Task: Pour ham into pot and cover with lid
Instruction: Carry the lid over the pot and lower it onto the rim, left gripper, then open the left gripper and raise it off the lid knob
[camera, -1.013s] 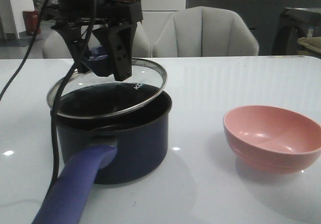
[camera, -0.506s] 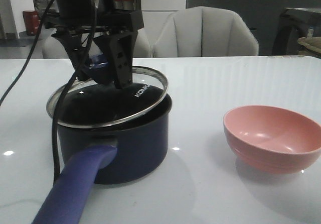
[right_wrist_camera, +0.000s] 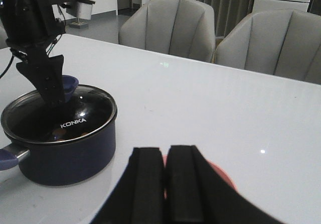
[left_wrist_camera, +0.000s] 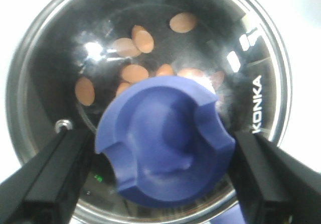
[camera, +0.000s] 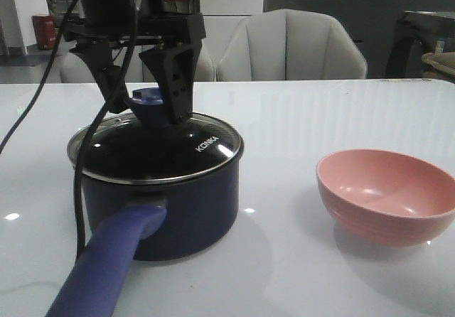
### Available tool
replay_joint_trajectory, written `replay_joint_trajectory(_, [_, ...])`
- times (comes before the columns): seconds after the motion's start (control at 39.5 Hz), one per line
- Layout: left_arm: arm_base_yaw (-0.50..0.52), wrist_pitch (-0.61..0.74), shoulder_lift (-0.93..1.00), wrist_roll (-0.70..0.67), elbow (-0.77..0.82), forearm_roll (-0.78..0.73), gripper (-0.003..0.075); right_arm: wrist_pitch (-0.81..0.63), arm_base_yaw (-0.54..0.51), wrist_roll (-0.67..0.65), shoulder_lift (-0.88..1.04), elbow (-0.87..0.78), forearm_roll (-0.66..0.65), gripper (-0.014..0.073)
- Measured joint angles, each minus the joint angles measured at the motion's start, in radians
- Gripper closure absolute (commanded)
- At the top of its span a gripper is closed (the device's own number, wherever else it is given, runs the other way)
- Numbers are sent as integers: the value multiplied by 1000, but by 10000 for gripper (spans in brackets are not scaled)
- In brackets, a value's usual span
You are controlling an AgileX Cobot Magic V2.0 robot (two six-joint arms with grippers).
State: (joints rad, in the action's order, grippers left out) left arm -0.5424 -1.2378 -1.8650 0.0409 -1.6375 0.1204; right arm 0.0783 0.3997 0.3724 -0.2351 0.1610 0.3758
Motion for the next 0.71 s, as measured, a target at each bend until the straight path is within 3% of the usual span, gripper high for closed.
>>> replay_joint_trajectory(0.43, [0, 0, 15, 0, -43, 26, 143, 0, 0, 0, 0, 0, 0, 445])
replay_joint_trajectory(0.71, [0, 0, 201, 2, 15, -48, 145, 0, 0, 0, 0, 0, 0, 445])
